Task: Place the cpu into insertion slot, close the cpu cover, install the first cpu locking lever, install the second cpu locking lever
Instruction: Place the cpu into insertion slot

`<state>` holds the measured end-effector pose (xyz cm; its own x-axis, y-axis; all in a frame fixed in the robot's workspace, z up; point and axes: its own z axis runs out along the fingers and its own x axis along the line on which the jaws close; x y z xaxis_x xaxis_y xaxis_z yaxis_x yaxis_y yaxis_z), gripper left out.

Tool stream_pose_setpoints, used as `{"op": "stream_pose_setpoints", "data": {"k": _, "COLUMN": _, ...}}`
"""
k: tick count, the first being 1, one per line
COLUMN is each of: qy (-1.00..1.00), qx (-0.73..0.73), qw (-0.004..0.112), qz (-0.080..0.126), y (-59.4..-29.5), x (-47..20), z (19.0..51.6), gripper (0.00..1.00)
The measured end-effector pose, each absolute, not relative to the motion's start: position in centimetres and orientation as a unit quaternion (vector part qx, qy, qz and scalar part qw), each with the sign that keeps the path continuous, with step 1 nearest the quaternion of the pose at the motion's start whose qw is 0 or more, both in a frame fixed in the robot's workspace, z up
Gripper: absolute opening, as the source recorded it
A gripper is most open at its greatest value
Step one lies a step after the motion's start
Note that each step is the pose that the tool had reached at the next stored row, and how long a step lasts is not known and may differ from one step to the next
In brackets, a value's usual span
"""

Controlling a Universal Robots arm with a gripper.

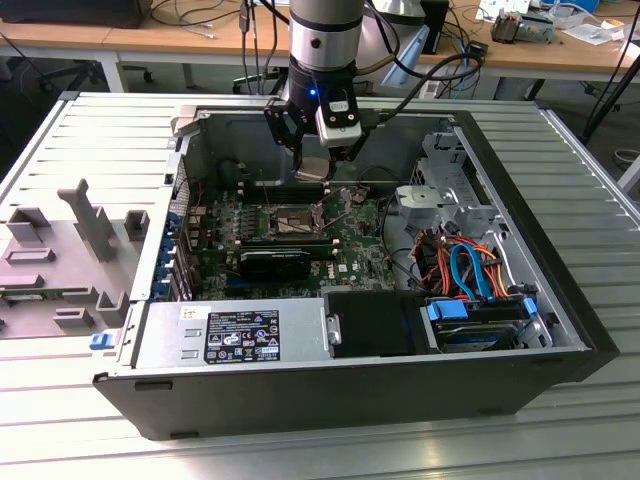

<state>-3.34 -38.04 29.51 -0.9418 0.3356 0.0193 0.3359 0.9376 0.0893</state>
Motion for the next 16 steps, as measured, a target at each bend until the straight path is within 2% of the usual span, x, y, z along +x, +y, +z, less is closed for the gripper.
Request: {"op": "stream_pose_setpoints", "data": {"k": 16, "qy": -0.983, "qx": -0.177, "qw": 0.002, "qz": -0.046, "y": -38.04, "x": -3.34, "z": 29.48, "gripper": 0.55}}
